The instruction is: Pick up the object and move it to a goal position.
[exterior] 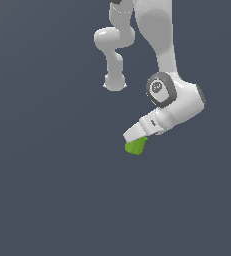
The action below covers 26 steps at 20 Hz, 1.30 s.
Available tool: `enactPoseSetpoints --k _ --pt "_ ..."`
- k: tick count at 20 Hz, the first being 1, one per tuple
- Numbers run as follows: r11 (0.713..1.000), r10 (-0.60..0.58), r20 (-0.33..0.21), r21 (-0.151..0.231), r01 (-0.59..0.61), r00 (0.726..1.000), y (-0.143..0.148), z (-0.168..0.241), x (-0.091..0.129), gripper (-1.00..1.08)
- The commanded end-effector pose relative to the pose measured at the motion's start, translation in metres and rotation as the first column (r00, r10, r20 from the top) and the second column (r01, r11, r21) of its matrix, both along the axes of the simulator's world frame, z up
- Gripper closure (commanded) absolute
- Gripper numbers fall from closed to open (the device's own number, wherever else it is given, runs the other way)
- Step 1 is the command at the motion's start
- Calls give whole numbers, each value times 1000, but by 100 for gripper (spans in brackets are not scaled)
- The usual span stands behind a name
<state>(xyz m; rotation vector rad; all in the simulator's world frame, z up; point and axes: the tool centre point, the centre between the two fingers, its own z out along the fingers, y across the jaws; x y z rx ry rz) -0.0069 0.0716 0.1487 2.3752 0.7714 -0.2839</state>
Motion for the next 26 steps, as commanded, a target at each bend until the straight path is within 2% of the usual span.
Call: enactPoseSetpoints --k 1,7,13,19,26 --pt "1000 -14 57 -10 14 998 11 8 3 108" --pt "998 -43 183 -33 49 982 37 24 7 108" --pt "995 -67 308 -53 87 949 64 39 10 108" --pt "989 -87 431 -69 129 898 92 54 12 108" --pt "980 -103 565 -82 180 819 124 71 13 108"
